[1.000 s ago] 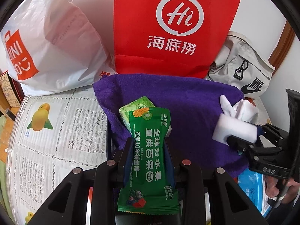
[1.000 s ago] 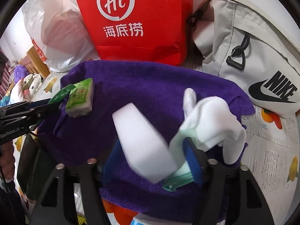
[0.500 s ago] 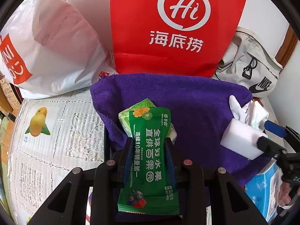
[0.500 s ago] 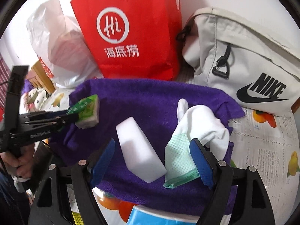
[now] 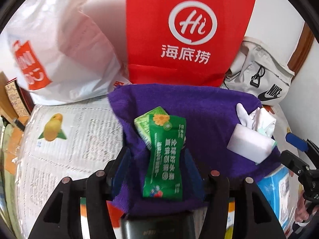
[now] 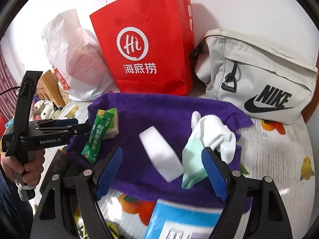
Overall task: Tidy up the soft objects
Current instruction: 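Open the right tool to drop the sponge while the left tool releases the snack packet on the towel, then move both tools back toward the remaining items on the bed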
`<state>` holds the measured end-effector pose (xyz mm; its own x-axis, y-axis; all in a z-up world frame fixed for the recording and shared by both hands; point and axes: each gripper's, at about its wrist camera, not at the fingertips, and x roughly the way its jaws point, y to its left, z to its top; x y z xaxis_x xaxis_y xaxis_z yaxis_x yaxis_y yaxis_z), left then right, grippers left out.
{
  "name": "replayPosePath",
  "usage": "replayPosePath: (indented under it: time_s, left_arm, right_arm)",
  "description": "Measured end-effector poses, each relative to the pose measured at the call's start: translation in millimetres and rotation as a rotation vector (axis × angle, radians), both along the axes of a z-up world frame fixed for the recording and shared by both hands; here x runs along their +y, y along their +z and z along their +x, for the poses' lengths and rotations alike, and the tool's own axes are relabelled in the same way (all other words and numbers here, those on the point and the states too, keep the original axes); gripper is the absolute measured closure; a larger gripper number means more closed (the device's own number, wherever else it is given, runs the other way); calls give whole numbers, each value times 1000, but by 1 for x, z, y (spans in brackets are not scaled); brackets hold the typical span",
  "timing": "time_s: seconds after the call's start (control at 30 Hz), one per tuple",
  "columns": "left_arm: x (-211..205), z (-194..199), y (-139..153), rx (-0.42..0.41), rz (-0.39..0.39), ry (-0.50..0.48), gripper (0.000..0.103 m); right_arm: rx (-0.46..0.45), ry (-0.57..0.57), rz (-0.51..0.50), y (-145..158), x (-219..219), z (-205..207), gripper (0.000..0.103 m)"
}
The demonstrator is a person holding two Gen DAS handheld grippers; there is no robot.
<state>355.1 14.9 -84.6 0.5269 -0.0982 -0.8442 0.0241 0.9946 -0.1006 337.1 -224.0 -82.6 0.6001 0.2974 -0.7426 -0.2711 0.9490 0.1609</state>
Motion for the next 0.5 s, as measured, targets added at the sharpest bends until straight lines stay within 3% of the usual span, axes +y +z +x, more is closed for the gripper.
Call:
replayPosePath:
  time_s: [0.27,0.5]
  left_arm:
    - [19,-61,25,-55,-28,18,49]
    - [35,-117,31,-45,-32,20,48]
  right_arm:
    - [-25,-23,20,15,3,-63,22]
    - [4,-3,22,5,19,-122,22]
